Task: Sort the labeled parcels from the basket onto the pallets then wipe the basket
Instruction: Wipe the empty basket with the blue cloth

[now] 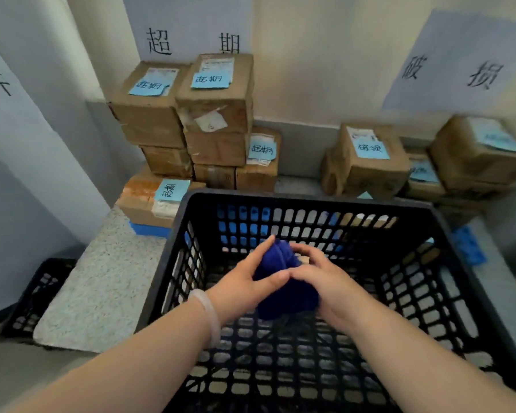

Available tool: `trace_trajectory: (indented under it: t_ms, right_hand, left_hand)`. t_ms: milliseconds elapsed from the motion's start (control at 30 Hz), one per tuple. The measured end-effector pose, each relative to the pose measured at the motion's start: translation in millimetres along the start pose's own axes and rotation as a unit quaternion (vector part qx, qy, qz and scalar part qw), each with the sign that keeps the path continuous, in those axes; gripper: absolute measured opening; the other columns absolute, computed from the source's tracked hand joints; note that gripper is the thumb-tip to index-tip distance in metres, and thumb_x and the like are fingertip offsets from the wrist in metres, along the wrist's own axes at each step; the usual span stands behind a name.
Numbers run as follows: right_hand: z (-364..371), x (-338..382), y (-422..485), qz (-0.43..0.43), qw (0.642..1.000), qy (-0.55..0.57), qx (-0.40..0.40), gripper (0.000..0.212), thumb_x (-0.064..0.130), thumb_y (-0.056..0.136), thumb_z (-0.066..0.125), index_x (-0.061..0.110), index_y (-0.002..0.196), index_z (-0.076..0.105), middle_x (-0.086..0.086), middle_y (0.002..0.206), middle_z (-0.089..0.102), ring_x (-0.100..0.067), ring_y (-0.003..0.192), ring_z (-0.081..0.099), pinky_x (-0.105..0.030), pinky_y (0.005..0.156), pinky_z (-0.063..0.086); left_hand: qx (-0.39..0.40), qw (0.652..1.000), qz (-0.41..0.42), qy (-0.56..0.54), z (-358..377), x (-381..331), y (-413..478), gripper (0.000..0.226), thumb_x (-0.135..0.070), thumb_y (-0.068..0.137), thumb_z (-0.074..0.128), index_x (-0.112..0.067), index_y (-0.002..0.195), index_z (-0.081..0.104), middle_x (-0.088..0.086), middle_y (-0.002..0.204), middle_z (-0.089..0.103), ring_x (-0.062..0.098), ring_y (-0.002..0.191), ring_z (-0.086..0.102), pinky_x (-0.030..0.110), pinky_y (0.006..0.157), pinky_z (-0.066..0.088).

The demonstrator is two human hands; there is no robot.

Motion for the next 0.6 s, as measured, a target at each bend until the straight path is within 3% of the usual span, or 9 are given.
trace_trajectory:
  t_ms: [100, 167, 233, 333, 400, 467, 533, 567, 600]
  right_hand:
    - [-12, -1, -13, 0.01, 0.98, 0.197, 0.005, 0.035, 0.025, 0.102, 0.035, 0.018, 0.131, 0.053, -0.014, 0.119, 0.07, -0.032, 0.106, 0.068, -0.05, 0.087, 0.054]
    - [-22, -1, -20, -0.007, 0.973, 0.23, -0.02, 0.041, 0.034, 0.104, 0.029, 0.018, 0.134, 0.051, -0.014, 0.123, 0.068, -0.032, 0.113, 0.065, -0.052, 0.094, 0.051]
    - [-40, -6, -23, -0.016, 0.971, 0.229, -0.068, 0.04, 0.04, 0.105, 0.03, 0.021, 0.133, 0.052, -0.01, 0.126, 0.066, -0.029, 0.113, 0.066, -0.047, 0.089, 0.054]
    - [-74, -9, -29, -0.019, 0.983, 0.126, -0.131, 0.027, 0.046, 0.101, 0.039, 0.041, 0.121, 0.057, 0.0, 0.132, 0.063, -0.018, 0.111, 0.066, -0.04, 0.087, 0.056]
    - [-106, -5, -47, -0.066, 0.979, -0.078, -0.178, 0.022, 0.039, 0.1, 0.049, 0.056, 0.113, 0.055, 0.007, 0.14, 0.055, -0.008, 0.117, 0.059, -0.037, 0.099, 0.05]
    - [-144, 9, -74, -0.154, 0.9, -0.311, -0.262, 0.037, 0.032, 0.097, 0.057, 0.057, 0.123, 0.048, 0.016, 0.14, 0.049, 0.002, 0.125, 0.047, -0.029, 0.109, 0.04]
    - [-179, 28, -99, -0.226, 0.756, -0.51, -0.342, 0.047, 0.035, 0.095, 0.056, 0.044, 0.139, 0.044, 0.014, 0.143, 0.046, -0.002, 0.133, 0.04, -0.027, 0.111, 0.031]
    - [-197, 33, -104, -0.22, 0.715, -0.556, -0.362, 0.052, 0.041, 0.094, 0.051, 0.038, 0.145, 0.041, 0.01, 0.148, 0.042, -0.006, 0.137, 0.036, -0.03, 0.114, 0.029]
    - [-213, 35, -104, -0.193, 0.716, -0.56, -0.37, 0.056, 0.046, 0.095, 0.045, 0.036, 0.149, 0.034, 0.009, 0.154, 0.035, -0.008, 0.142, 0.03, -0.033, 0.117, 0.025]
  left_hand:
    - [0.004, 0.999, 0.035, 0.022, 21, -1, 22, 0.083, -0.055, 0.061, 0.079, -0.067, 0.127, 0.03, -0.011, 0.14, 0.047, 0.007, 0.127, 0.049, 0.034, 0.109, 0.042]
    - [-0.027, 0.998, 0.05, 0.032, 36, -3, 37, 0.068, -0.045, 0.063, 0.082, -0.063, 0.115, 0.043, -0.012, 0.128, 0.056, 0.007, 0.117, 0.055, 0.036, 0.105, 0.046]
    - [-0.042, 0.997, 0.05, 0.035, 53, -6, 50, 0.05, -0.025, 0.073, 0.082, -0.053, 0.101, 0.052, -0.013, 0.11, 0.064, 0.009, 0.105, 0.061, 0.039, 0.1, 0.049]
    - [-0.027, 0.999, 0.041, 0.002, 81, -12, 68, 0.039, -0.017, 0.075, 0.079, -0.041, 0.097, 0.058, -0.005, 0.101, 0.069, 0.014, 0.098, 0.065, 0.043, 0.096, 0.051]
    - [-0.039, 0.999, 0.031, -0.017, 101, -19, 80, 0.036, -0.018, 0.076, 0.079, -0.039, 0.097, 0.057, -0.002, 0.102, 0.069, 0.017, 0.098, 0.065, 0.042, 0.096, 0.051]
    - [-0.049, 0.997, 0.041, -0.029, 124, -30, 92, 0.037, -0.016, 0.08, 0.077, -0.04, 0.098, 0.055, -0.006, 0.103, 0.066, 0.017, 0.101, 0.064, 0.037, 0.097, 0.049]
    - [-0.059, 0.995, 0.066, -0.054, 147, -47, 105, 0.042, -0.015, 0.08, 0.076, -0.042, 0.103, 0.052, -0.012, 0.106, 0.062, 0.013, 0.104, 0.06, 0.033, 0.097, 0.046]
    - [-0.063, 0.993, 0.071, -0.075, 159, -57, 113, 0.047, -0.015, 0.081, 0.076, -0.042, 0.107, 0.048, -0.014, 0.109, 0.058, 0.011, 0.105, 0.057, 0.031, 0.096, 0.045]
    - [-0.066, 0.99, 0.073, -0.1, 171, -67, 121, 0.052, -0.014, 0.082, 0.075, -0.042, 0.113, 0.043, -0.013, 0.114, 0.054, 0.01, 0.107, 0.054, 0.031, 0.096, 0.044]
Point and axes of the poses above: each hand's wrist, its own y-axis towards the middle knuckle, its own z-axis out of the palm, x = y × z, the point moved 4 cm from there along y, towards the middle knuckle
